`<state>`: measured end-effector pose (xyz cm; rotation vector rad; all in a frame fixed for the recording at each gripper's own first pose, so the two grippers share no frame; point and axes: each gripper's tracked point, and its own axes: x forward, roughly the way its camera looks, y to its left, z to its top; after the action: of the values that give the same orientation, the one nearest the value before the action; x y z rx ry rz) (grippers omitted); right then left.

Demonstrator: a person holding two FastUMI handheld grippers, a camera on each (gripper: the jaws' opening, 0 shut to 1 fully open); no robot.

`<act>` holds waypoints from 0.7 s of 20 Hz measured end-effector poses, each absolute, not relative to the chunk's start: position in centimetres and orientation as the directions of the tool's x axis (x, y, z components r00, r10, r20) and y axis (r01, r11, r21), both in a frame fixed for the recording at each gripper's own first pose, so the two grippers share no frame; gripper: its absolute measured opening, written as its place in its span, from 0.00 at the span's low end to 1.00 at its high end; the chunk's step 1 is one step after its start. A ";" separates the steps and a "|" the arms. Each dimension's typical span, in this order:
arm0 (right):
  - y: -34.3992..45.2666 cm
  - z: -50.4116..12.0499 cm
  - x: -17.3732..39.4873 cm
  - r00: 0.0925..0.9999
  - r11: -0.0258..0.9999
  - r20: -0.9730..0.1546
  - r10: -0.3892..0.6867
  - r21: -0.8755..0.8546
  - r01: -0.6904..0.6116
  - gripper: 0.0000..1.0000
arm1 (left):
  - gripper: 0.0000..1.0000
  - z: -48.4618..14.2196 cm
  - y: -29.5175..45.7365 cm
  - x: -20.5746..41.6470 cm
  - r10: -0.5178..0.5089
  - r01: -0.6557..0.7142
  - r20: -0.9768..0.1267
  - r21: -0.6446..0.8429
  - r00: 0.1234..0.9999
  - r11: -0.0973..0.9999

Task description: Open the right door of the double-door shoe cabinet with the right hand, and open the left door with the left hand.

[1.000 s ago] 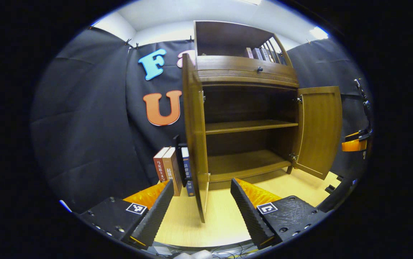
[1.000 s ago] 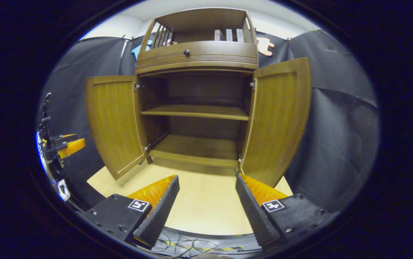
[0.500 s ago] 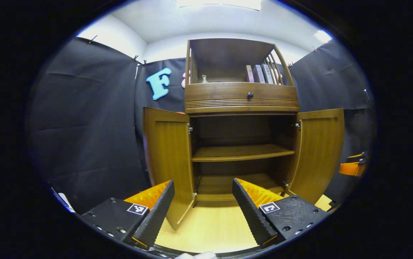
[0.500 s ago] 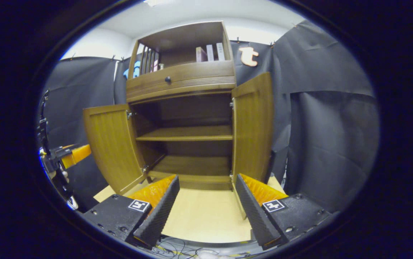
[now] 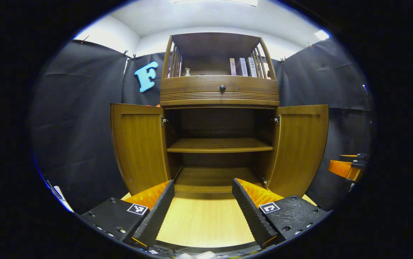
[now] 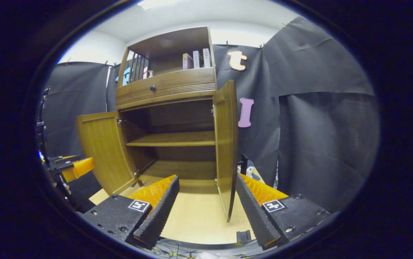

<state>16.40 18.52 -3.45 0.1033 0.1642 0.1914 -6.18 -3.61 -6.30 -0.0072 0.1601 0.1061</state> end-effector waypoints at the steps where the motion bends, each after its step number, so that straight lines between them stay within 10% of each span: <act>1: 18.4 -3.4 16.4 0.968 0.976 -0.152 0.201 0.116 -0.184 0.99 | 0.96 -6.1 -3.9 -6.4 0.107 -0.109 -0.163 0.000 0.981 0.994; 14: 19.6 -2.1 16.8 0.959 0.964 -0.124 0.256 0.108 -0.243 0.99 | 0.96 -4.2 -3.9 -6.4 0.129 -0.130 -0.133 0.005 0.983 0.992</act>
<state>16.78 19.61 -2.13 0.0923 0.1372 0.2534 -6.38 -3.85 -4.21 -0.0034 0.1333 0.1303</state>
